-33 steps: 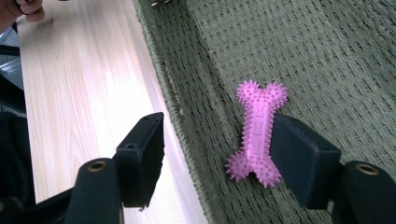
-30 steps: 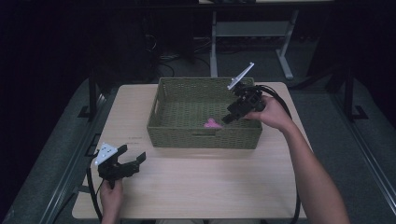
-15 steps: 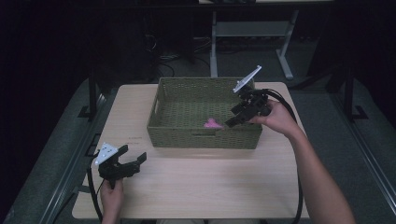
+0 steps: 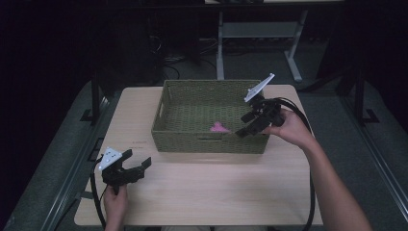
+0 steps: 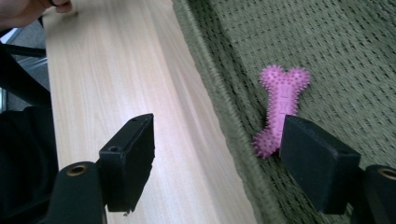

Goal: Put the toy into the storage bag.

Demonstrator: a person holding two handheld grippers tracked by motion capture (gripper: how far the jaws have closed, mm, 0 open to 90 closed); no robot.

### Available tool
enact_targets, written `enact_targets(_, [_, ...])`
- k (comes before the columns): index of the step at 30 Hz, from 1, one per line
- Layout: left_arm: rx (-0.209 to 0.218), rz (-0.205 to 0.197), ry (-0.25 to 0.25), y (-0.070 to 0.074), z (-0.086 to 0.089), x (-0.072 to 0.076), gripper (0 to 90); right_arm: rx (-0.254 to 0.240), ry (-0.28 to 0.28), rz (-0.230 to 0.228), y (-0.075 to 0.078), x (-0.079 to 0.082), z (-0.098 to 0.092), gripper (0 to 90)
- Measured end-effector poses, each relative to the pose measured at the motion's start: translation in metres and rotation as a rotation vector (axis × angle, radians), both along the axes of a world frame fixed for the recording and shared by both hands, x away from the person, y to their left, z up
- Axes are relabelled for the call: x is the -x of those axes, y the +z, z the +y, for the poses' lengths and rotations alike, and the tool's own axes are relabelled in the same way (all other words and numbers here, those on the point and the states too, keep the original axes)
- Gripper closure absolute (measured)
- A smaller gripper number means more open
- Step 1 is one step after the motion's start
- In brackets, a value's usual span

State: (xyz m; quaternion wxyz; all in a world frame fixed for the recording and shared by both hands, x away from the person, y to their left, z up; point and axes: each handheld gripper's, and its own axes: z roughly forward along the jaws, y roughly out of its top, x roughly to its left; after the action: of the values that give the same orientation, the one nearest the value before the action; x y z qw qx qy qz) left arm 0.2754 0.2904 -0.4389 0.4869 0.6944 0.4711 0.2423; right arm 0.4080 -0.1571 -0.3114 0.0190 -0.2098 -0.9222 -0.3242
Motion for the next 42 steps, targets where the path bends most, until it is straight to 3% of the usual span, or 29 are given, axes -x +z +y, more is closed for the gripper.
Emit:
enact_targets(5, [-0.002, 0.0, 0.001, 0.0, 0.0, 0.0, 13.7, 0.01, 0.007, 0.005, -0.003, 0.008, -0.001, 25.9])
enact_targets(18, [-0.003, -0.001, -0.001, 0.0, 0.0, 0.0, 13.7, 0.012, 0.038, -0.035, -0.006, 0.037, -0.002, 24.8])
enact_targets(27, [-0.003, -0.003, -0.001, 0.0, 0.001, 0.001, 13.6, 0.014, 0.059, -0.032, -0.02, 0.052, 0.0, 24.8])
enact_targets(42, [-0.006, -0.003, 0.0, 0.0, 0.0, 0.001, 13.7, 0.003, 0.041, -0.004, -0.051, 0.069, -0.009, 24.8])
